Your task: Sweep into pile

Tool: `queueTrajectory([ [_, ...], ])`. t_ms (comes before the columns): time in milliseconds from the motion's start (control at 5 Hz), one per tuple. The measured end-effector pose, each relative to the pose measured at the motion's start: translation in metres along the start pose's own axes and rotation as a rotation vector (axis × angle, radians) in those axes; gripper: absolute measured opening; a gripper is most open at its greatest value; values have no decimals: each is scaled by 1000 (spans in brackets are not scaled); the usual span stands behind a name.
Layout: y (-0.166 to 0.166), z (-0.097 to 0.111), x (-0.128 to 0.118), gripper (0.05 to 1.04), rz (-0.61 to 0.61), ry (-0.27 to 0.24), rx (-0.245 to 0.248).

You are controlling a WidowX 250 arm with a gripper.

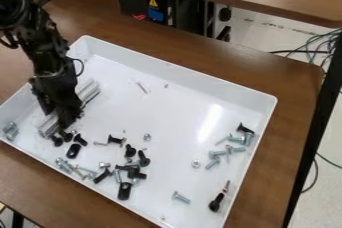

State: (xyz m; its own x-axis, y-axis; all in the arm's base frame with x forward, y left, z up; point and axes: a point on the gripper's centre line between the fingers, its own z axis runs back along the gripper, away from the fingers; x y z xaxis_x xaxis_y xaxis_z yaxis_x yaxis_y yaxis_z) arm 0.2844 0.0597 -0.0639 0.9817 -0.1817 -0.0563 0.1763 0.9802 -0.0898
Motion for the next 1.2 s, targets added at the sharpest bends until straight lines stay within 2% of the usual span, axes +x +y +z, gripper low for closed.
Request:
queueTrajectory([
  [400, -8, 0, 2, 353, 181, -10, -51],
  [600, -19, 7, 6, 353, 281, -47, -73],
  [800, -154, 7, -7, 353, -92, -7, -59],
  [1000, -195, 35, -25, 353, -206, -68, -16],
  [1200, -182, 42, -23, 353, -155, -84, 12],
])
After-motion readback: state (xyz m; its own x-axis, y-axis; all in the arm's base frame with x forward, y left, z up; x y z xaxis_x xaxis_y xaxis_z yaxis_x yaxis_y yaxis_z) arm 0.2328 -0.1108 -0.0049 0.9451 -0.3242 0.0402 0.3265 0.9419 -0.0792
